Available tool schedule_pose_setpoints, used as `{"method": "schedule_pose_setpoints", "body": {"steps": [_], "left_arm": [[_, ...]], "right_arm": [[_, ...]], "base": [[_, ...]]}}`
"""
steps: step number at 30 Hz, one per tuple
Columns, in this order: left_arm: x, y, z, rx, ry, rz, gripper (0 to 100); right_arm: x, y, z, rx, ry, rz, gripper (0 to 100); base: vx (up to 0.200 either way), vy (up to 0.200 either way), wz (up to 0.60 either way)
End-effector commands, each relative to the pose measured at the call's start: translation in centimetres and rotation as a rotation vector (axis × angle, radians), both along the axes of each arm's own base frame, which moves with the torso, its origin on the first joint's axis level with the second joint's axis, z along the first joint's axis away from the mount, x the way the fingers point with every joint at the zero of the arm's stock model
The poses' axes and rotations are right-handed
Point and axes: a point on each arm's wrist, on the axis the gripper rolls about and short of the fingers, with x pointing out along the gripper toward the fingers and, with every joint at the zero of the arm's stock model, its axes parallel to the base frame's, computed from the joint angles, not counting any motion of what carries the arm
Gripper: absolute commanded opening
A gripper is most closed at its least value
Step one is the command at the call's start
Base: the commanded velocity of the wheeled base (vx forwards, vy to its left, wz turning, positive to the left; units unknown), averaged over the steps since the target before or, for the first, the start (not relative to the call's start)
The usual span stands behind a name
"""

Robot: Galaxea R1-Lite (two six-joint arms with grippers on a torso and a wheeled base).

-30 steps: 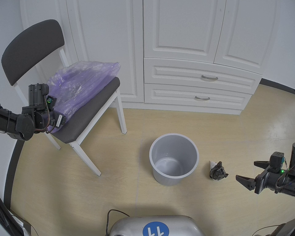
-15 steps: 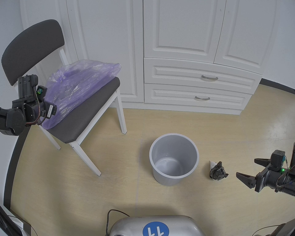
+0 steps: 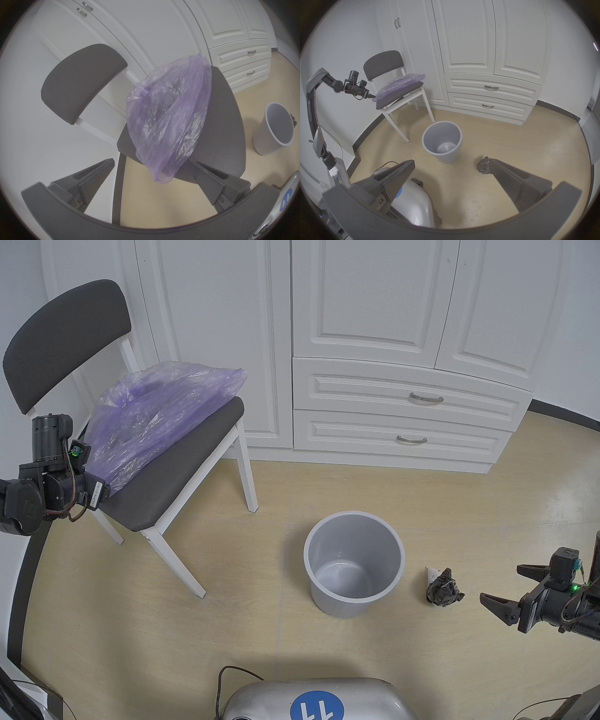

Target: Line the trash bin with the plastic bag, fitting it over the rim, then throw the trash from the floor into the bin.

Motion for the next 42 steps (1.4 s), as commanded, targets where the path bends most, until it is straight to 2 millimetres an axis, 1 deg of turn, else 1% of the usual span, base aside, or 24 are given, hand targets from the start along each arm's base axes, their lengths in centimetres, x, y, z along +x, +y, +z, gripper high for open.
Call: {"method": "schedule_pose_setpoints", "body": {"steps": [1,2,3,5,12,14,15,16,20,21,22,30,31,33,35,36,37,39,42], "left_arm": [[0.6,0.7,-0.9,-0.001,0.022,0.022,100],[0.7,0.8,-1.0,-0.001,0.022,0.023,100],[1.4,1.1,-1.2,-0.001,0.021,0.033,100],[2.1,1.5,-1.5,-0.003,0.023,0.041,100],[3.2,1.8,-2.5,-0.004,0.047,0.047,100],[4.1,1.9,-2.6,-0.004,0.038,0.048,100],[4.1,1.9,-2.6,-0.004,0.038,0.048,100],[5.3,2.3,-2.3,-0.002,0.015,0.058,100],[7.6,2.6,-1.3,0.002,-0.049,0.062,100],[7.8,2.6,-1.1,0.003,-0.055,0.062,100],[8.4,2.5,-0.6,0.005,-0.080,0.059,100],[8.9,0.8,1.9,0.009,-0.160,0.017,100],[8.9,0.8,2.0,0.009,-0.161,0.017,100],[9.3,0.9,3.0,0.010,-0.197,0.017,100],[9.6,0.9,3.6,0.010,-0.222,0.019,100],[9.6,0.9,3.6,0.010,-0.222,0.019,100],[10.2,1.2,3.7,0.010,-0.229,0.023,100],[10.5,1.3,3.5,0.009,-0.227,0.025,100],[10.5,1.3,3.0,0.007,-0.204,0.025,100]], "right_arm": [[0.1,0.0,0.0,-0.001,0.004,0.000,100],[0.1,0.0,-0.1,-0.002,0.006,0.000,100],[0.2,0.0,-0.1,-0.001,0.011,-0.002,100],[0.3,-0.1,-0.2,-0.004,0.016,-0.011,100],[0.5,-0.4,-0.2,-0.001,0.018,-0.028,100],[0.6,-0.5,-0.2,0.001,0.020,-0.033,100],[0.6,-0.5,-0.2,0.001,0.020,-0.033,100],[0.7,-0.6,-0.3,0.002,0.025,-0.036,100],[0.8,-0.6,-0.4,0.001,0.028,-0.037,100],[0.8,-0.6,-0.4,0.001,0.028,-0.037,100],[0.8,-0.6,-0.3,0.001,0.027,-0.039,100],[0.8,-0.6,-0.3,0.002,0.025,-0.039,100],[0.8,-0.6,-0.3,0.002,0.025,-0.039,100],[0.8,-0.6,-0.3,0.002,0.024,-0.039,100],[0.8,-0.6,-0.3,0.002,0.024,-0.039,100],[0.8,-0.6,-0.3,0.002,0.024,-0.039,100],[0.8,-0.6,-0.2,0.003,0.021,-0.039,100],[0.7,-0.6,-0.2,0.003,0.021,-0.039,100],[0.7,-0.6,-0.2,0.003,0.021,-0.039,100]], "base": [[0.000,0.000,0.00],[0.000,0.000,0.00],[0.000,0.000,0.00],[0.000,0.000,0.00],[0.000,0.000,0.00],[0.000,0.000,0.00],[0.000,0.000,0.00],[0.000,0.000,0.00],[0.000,0.000,0.00],[0.000,0.000,0.00],[0.000,0.000,0.00],[0.000,0.000,0.00],[0.000,0.000,0.00],[0.000,0.000,0.00],[0.000,0.000,0.00],[0.000,0.000,0.00],[0.000,0.000,0.00],[0.000,0.000,0.00],[0.000,0.000,0.00]]}}
